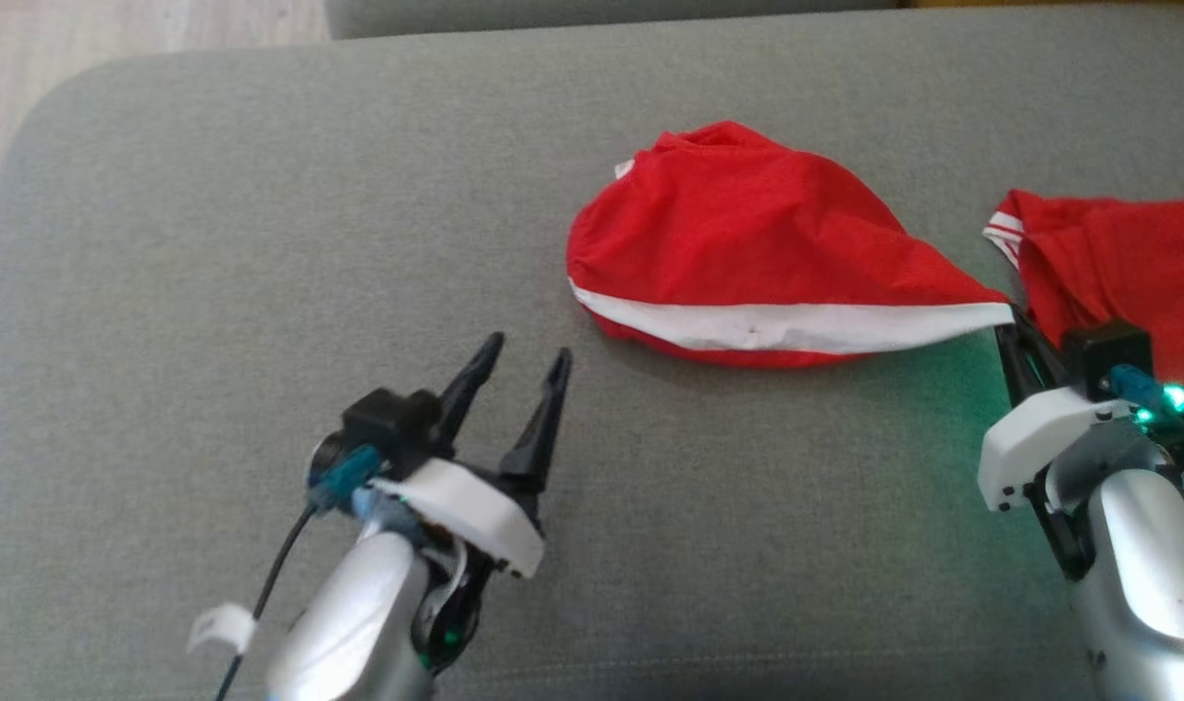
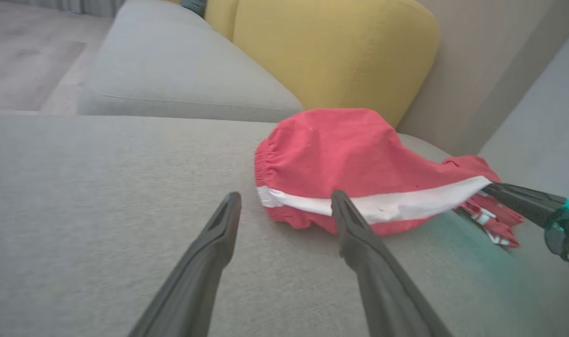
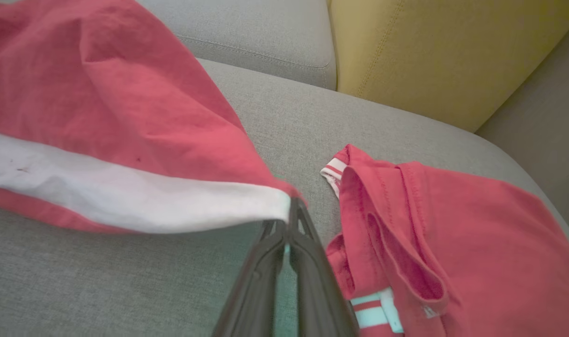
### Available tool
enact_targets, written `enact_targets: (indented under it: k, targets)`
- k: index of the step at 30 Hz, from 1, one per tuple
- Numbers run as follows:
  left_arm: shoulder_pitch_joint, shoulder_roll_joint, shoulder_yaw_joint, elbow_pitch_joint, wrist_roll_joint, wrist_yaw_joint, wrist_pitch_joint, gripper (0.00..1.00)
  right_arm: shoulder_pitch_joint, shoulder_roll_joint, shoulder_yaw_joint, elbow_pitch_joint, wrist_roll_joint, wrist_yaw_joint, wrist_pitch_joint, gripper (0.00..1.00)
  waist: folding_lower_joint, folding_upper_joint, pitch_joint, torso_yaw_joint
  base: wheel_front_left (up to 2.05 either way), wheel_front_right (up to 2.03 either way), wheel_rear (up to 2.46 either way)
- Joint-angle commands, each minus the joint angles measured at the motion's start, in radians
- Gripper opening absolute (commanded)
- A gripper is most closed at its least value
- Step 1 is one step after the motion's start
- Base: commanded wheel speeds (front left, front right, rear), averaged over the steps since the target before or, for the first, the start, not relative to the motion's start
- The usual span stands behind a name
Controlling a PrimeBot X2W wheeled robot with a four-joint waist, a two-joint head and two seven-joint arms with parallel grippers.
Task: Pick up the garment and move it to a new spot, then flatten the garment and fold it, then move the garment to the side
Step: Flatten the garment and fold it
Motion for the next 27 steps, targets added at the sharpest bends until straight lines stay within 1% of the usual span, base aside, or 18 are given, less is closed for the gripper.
enact_targets:
  k: [1, 4, 8, 14, 21, 27]
  targets:
    - [-0.064, 0.008, 0.004, -0.01, -0.021, -0.011, -0.006, 1.0, -0.009, -0.016, 0.023, -0.043, -0.007, -0.001, 0.003, 0.0, 0.0, 0.0, 0.017, -0.017, 0.0, 0.0, 0.0]
    - [-0.115, 0.008, -0.034, 0.044, -0.045, -0.017, -0.006, 1.0, -0.009, -0.018, 0.022, -0.053, -0.013, -0.001, 0.011, 0.0, 0.0, 0.0, 0.036, -0.038, 0.0, 0.0, 0.0]
    - [-0.185, 0.008, -0.06, 0.132, -0.053, -0.01, -0.006, 1.0, -0.016, -0.015, -0.019, -0.058, -0.04, -0.001, 0.015, 0.0, 0.0, 0.0, 0.064, -0.068, 0.0, 0.0, 0.0]
    - [-0.271, 0.008, -0.102, 0.238, -0.063, -0.015, -0.006, 1.0, -0.037, 0.017, -0.051, -0.059, -0.074, -0.001, 0.012, 0.0, 0.0, 0.0, 0.106, -0.103, 0.0, 0.0, 0.0]
    - [-0.345, 0.009, -0.138, 0.344, -0.019, -0.028, -0.006, 1.0, -0.064, 0.043, -0.048, -0.047, -0.08, -0.001, 0.001, 0.0, 0.0, 0.0, 0.137, -0.132, 0.0, 0.0, 0.0]
    - [-0.357, 0.009, -0.129, 0.356, -0.004, -0.034, -0.006, 1.0, -0.069, 0.046, -0.052, -0.038, -0.079, -0.001, -0.003, 0.0, 0.0, 0.0, 0.143, -0.136, 0.0, 0.0, 0.0]
